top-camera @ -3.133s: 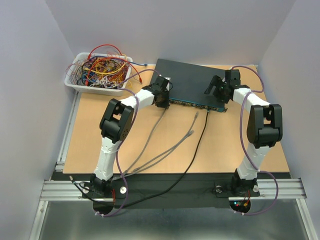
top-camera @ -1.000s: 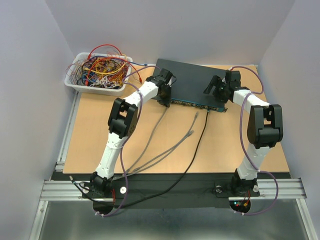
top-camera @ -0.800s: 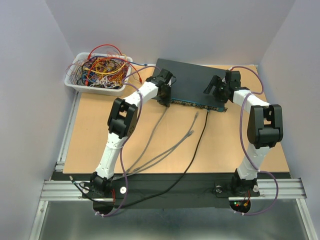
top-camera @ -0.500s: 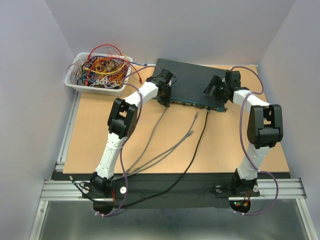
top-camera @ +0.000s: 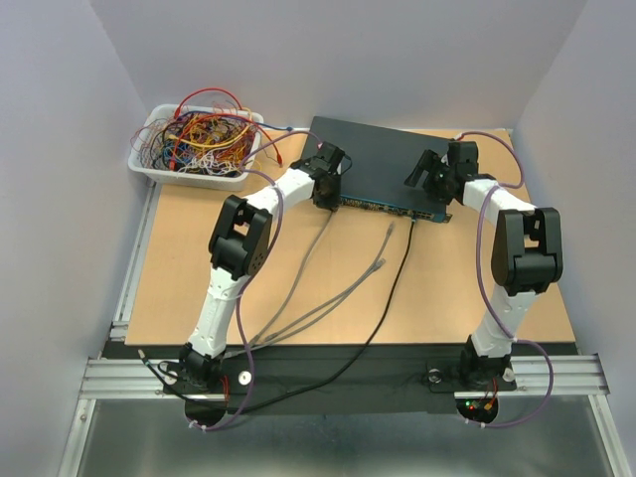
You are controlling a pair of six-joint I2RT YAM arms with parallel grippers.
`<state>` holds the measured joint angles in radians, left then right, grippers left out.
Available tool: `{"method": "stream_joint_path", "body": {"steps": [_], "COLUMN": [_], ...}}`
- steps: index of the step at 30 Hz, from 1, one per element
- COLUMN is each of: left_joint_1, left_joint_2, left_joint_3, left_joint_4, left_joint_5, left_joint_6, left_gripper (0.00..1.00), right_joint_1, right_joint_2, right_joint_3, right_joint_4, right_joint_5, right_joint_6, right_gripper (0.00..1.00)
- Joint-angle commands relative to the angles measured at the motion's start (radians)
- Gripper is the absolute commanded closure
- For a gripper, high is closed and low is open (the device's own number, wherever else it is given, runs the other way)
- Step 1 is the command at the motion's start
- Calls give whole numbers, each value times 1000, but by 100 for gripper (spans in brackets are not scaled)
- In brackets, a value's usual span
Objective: Insert the plug into the switch port
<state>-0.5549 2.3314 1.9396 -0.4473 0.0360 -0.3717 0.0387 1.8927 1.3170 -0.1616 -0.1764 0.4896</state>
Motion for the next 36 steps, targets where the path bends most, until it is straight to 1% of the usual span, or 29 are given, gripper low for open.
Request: {"method": "stream_joint_path", "body": {"steps": [1,3,4,5,6,7,10,14,29,36], "left_joint_1": [78,78,78,78,76,78,78,84,116,121], "left_joint_2": [-50,-34,-30,-30,-36,-43,-72,-115,-251,-346], "left_joint_3": [67,68,67,62,58,39,9,-48,-191,-246], "left_joint_4": [576,578,579,579,582,588,599,599,585,582], "left_joint_5": [-294,-303,-309,-314,-315,-317,-326,-349,-346,-337], "left_joint_6": [13,10,10,10,8,11,25,43,57,76], "left_gripper": [97,93,88,86,84,79,73,59,57,57], "right_joint_1": [-5,-5,-3,-5,-5,-3,-3,-5,-5,-5], "right_joint_2": [12,14,14,13,13,13,11,6,-60,-101], "right_joint_3": [-42,-42,-44,-44,-44,-47,-48,-52,-94,-120], "right_joint_4": [-47,-44,-46,-46,-44,-44,-42,-41,-41,-39], "right_joint_5": [8,5,5,2,2,2,2,0,-11,-12], "right_joint_6": [-8,-8,-6,-6,-6,-8,-6,-6,0,4], "right_gripper": [11,11,11,11,11,11,11,11,11,11]}}
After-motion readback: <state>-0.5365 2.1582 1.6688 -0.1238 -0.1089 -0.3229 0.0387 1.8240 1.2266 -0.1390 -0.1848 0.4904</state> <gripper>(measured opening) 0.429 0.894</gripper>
